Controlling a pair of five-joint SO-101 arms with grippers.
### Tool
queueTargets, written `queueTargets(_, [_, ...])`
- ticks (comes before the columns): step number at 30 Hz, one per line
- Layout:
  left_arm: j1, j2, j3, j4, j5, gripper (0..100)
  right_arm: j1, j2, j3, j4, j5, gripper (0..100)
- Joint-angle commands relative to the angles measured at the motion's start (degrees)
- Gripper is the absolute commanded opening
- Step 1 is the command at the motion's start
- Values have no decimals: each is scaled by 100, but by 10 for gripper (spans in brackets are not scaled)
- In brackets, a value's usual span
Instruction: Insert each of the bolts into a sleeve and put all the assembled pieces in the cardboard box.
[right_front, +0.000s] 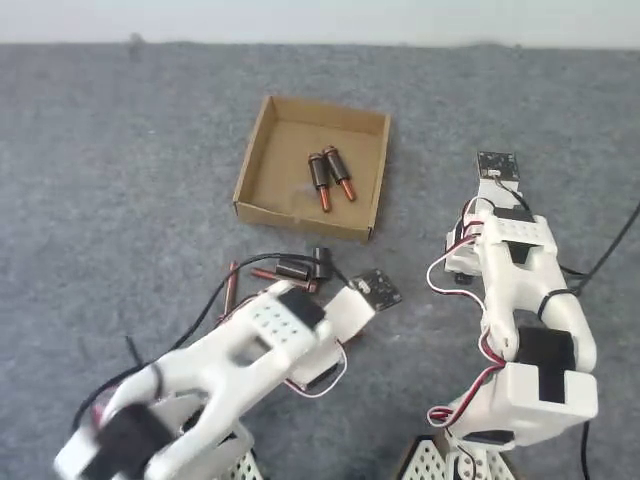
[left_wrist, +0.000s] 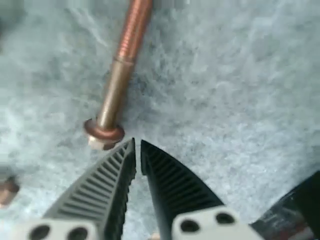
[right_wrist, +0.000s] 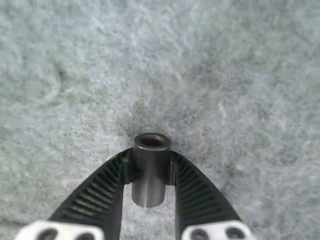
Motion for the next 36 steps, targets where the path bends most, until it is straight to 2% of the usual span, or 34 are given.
queueTargets(1, [141,747,-444,-88,-132,10,84,-347,-18,-92,70,6])
queueTargets(7, [26,1284,-576,-422,-158,10,84,-347,-18,-92,70,6])
queueTargets(11, [-369,1055,-655,-422,-158,10,84,-347,-18,-92,70,6])
queueTargets(15, [-466,598,-576,-413,-114,10,84,-347,-18,-92,70,6])
queueTargets(22, [-703,105,-303,-976,712,10,75,-347,-18,-92,70,6])
queueTargets(25, [-879,149,-330,-1064,782,10,75,-347,-18,-92,70,6])
queueTargets(31, [-1073,158,-207,-1846,818,10,75,-347,-18,-84,70,6])
queueTargets(36, [-1055,149,-145,-2295,1600,10,75,-347,-9,-75,70,6])
